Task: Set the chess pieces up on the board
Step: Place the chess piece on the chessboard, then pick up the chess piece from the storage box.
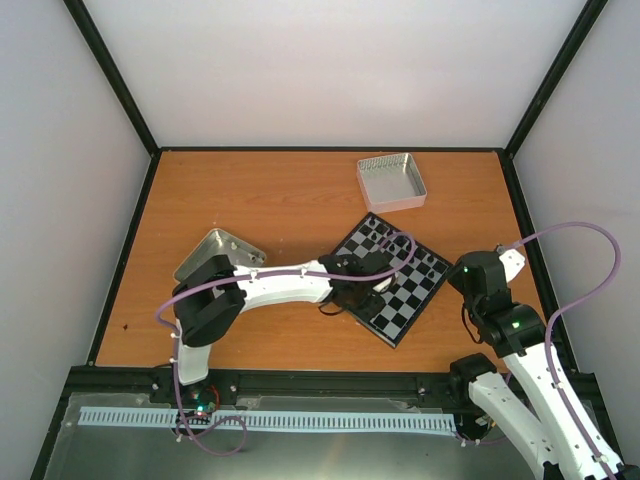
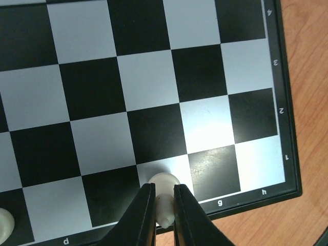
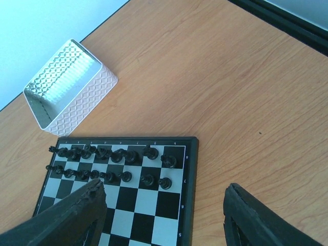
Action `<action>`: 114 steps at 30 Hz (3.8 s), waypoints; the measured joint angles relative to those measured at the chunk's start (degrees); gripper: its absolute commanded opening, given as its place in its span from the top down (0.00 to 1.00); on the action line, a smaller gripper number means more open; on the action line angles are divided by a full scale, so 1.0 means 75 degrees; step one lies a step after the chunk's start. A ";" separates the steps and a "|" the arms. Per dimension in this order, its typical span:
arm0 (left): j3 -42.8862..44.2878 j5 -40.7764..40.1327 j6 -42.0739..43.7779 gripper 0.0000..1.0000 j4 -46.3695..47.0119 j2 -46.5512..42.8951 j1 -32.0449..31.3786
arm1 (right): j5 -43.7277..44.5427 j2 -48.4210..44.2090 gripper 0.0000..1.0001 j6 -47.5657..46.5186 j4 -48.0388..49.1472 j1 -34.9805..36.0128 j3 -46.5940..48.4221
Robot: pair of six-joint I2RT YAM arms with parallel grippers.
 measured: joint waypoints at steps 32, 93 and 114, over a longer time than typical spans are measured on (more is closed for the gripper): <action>0.0052 0.0181 -0.0114 0.80 0.0070 0.0239 -0.0012 | -0.0093 -0.0009 0.37 0.0032 0.0079 0.0000 -0.0131; -0.4814 -0.1985 -0.3599 0.67 0.0134 -0.4334 0.8239 | -0.1918 0.1040 0.38 -0.0901 0.1568 0.0000 -0.0408; -0.4712 -0.2098 -0.3494 0.95 0.0635 -0.3719 0.8253 | -0.1909 0.1043 0.38 -0.0935 0.1568 0.0000 -0.0408</action>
